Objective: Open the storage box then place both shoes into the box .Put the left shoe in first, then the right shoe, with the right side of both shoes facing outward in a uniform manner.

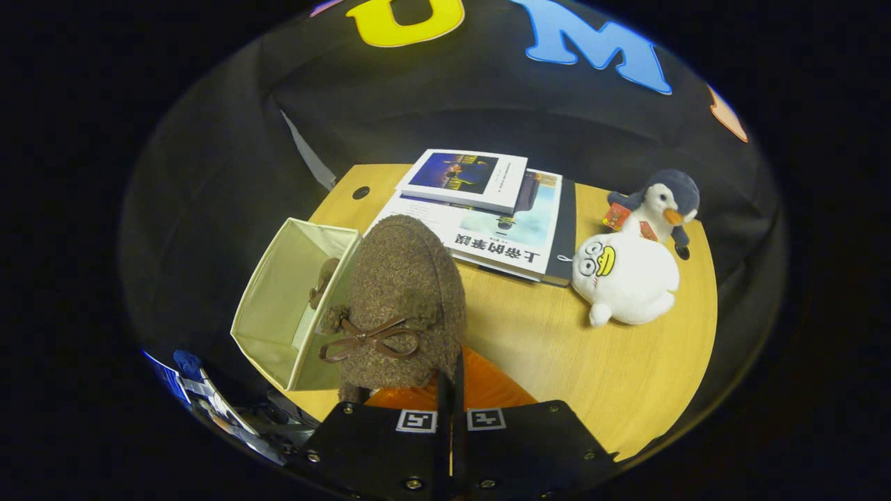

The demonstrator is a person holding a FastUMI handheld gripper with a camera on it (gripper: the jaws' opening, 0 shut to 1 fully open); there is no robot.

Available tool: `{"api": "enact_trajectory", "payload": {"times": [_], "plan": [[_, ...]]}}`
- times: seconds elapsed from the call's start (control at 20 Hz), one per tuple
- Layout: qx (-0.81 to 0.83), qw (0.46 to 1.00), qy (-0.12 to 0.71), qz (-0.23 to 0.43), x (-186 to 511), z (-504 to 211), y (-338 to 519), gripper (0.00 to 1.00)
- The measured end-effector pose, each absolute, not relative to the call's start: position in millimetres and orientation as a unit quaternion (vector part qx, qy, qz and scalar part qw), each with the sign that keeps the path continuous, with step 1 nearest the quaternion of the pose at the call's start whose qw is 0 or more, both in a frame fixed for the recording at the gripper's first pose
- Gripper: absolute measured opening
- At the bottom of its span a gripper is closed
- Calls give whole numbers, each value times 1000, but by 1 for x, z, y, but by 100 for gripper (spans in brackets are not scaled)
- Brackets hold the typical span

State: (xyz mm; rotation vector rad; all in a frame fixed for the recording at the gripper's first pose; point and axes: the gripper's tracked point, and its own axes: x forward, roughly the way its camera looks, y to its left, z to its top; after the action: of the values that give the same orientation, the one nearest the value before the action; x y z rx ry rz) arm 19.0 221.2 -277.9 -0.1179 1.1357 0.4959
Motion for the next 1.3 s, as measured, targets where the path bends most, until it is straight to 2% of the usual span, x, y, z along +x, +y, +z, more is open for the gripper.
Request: {"api": "enact_trajectory", "payload": {"times": [0.6,1.3], "plan": [[-86,792,512,322,21,-246,337,2],[-55,775,547,312,5,-271,416,2]]}}
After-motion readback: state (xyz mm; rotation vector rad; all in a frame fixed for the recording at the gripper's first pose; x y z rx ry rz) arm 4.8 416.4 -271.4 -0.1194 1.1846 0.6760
